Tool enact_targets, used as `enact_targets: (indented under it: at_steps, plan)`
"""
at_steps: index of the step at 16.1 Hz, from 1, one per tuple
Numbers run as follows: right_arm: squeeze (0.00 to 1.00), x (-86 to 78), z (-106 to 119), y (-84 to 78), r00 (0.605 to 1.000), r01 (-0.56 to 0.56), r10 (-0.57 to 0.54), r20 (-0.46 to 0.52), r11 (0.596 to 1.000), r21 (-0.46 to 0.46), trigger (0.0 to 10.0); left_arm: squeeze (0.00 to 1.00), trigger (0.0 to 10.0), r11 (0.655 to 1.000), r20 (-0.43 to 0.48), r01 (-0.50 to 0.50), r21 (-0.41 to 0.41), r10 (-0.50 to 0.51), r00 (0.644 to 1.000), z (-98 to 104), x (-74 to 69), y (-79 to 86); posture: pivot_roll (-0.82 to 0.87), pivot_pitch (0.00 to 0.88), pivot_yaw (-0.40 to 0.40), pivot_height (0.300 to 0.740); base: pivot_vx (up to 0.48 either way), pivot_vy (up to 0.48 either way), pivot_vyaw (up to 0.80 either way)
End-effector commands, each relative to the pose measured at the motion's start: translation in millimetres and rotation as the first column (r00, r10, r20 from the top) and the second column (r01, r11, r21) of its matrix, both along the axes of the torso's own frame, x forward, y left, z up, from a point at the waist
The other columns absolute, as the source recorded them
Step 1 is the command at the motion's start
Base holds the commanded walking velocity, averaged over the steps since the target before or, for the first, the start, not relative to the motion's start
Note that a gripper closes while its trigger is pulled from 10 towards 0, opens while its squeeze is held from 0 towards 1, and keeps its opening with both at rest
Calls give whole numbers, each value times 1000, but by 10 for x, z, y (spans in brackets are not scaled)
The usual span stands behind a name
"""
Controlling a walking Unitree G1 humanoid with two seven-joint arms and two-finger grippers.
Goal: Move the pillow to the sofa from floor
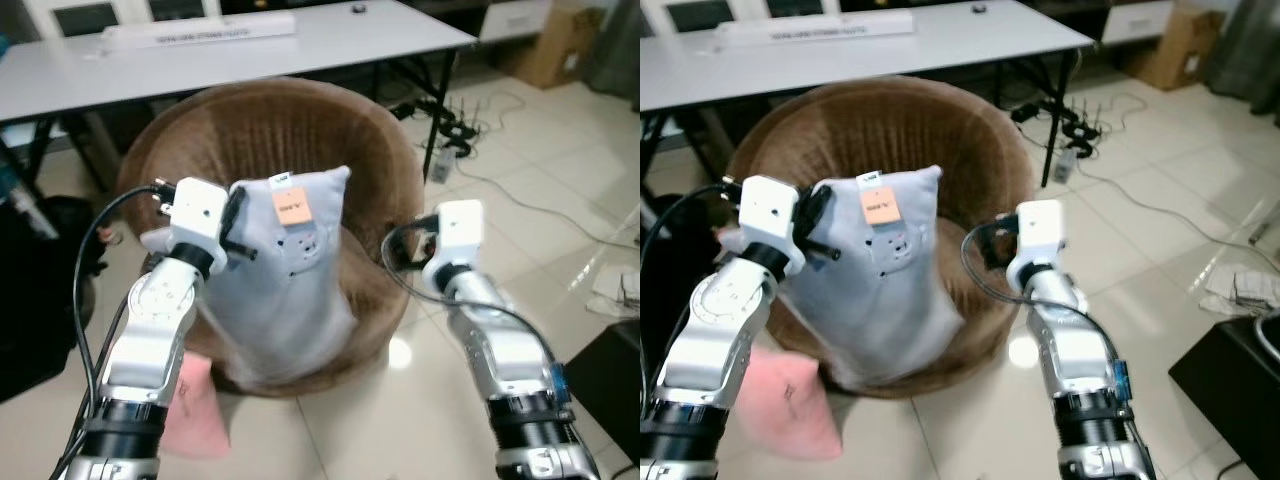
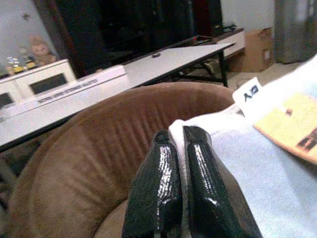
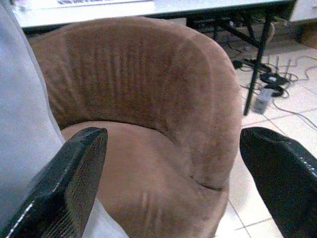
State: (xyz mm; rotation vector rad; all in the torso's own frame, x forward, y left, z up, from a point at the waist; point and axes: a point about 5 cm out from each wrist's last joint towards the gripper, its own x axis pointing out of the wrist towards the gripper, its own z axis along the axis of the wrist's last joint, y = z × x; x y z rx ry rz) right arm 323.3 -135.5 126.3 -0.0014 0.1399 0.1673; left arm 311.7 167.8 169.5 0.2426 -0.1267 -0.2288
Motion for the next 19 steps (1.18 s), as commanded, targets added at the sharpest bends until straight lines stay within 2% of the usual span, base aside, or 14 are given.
enact_targets:
  at_steps: [1,9,12,14,19]
  plan:
    - [0,12,33,-112,999,31,-31,13,999,-8,10000,0,10000,999,75,37,0,-36,997,168,17,-79,47,0,48,740,450,0,0]
    - [0,-2,21,-134,999,43,-43,14,999,-18,10000,0,10000,999,70,52,1,-52,996,153,29,-104,36,0,57,740,448,0,0]
    - [0,-6,32,-112,1000,13,-11,29,997,-75,10000,0,10000,998,67,57,2,-57,996,143,21,-116,42,0,51,740,447,0,267]
    - [0,-4,29,-101,1000,17,-15,27,998,-64,10000,0,10000,998,65,59,3,-59,996,135,15,-111,45,0,47,740,448,0,800]
    - [0,-3,21,-137,999,30,-30,17,999,-38,10000,0,10000,998,78,63,-16,-62,995,131,0,-128,45,0,43,740,358,0,0]
